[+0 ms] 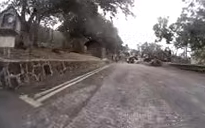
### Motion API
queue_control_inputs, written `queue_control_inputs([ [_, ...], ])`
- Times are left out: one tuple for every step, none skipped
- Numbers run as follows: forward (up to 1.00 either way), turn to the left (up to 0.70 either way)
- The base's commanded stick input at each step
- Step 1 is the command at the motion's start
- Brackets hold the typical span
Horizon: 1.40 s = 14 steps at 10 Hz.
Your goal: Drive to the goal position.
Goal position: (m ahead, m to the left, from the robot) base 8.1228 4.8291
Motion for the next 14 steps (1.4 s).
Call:
queue_control_inputs([
  [0.7, 0.0],
  [0.7, 0.0],
  [0.7, 0.0],
  [0.7, 0.0],
  [0.7, -0.03],
  [0.7, -0.14],
  [0.7, -0.25],
  [0.7, -0.18],
  [0.7, -0.06],
  [0.7, 0.0],
  [0.7, 0.0],
  [0.7, 0.0],
  [0.7, 0.0],
  [0.7, 0.0],
])
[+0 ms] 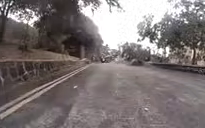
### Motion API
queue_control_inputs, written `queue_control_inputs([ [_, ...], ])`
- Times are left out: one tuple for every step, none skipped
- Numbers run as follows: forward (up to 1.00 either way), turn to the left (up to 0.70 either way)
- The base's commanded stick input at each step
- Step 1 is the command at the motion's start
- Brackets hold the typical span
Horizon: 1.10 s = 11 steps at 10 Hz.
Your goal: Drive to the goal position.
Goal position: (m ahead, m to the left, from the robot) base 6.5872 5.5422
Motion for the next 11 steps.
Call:
queue_control_inputs([
  [0.7, 0.0],
  [0.7, 0.0],
  [0.7, 0.0],
  [0.7, 0.0],
  [0.7, 0.0],
  [0.7, 0.02],
  [0.7, 0.04],
  [0.7, 0.07],
  [0.7, 0.1],
  [0.7, 0.13],
  [0.7, 0.15],
])
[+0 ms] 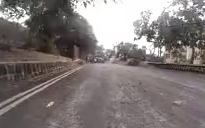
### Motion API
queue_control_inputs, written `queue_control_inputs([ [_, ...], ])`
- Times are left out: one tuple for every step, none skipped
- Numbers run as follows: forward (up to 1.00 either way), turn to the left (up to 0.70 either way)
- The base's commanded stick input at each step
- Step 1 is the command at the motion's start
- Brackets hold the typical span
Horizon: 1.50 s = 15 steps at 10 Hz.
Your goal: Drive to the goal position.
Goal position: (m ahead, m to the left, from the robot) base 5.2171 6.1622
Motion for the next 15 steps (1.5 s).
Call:
queue_control_inputs([
  [0.7, 0.18],
  [0.7, 0.21],
  [0.7, 0.23],
  [0.7, 0.26],
  [0.7, 0.27],
  [0.7, 0.27],
  [0.7, 0.27],
  [0.7, 0.27],
  [0.7, 0.27],
  [0.7, 0.27],
  [0.7, 0.27],
  [0.7, 0.27],
  [0.7, 0.27],
  [0.7, 0.27],
  [0.7, 0.2],
])
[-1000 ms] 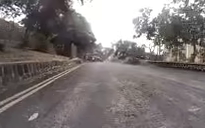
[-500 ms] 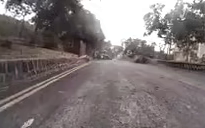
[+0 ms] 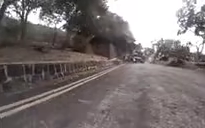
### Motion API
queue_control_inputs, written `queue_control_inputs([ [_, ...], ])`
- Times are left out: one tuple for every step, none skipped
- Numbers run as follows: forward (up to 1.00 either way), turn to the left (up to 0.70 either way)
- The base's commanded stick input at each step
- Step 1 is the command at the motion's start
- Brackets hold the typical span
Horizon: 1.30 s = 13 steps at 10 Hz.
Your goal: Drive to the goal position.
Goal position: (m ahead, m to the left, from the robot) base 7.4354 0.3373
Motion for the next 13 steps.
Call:
queue_control_inputs([
  [0.7, 0.1],
  [0.7, 0.01],
  [0.7, -0.09],
  [0.7, -0.19],
  [0.7, -0.27],
  [0.7, -0.27],
  [0.7, -0.27],
  [0.7, -0.2],
  [0.7, -0.09],
  [0.67, 0.0],
  [0.52, 0.0],
  [0.37, 0.0],
  [0.23, 0.0],
])
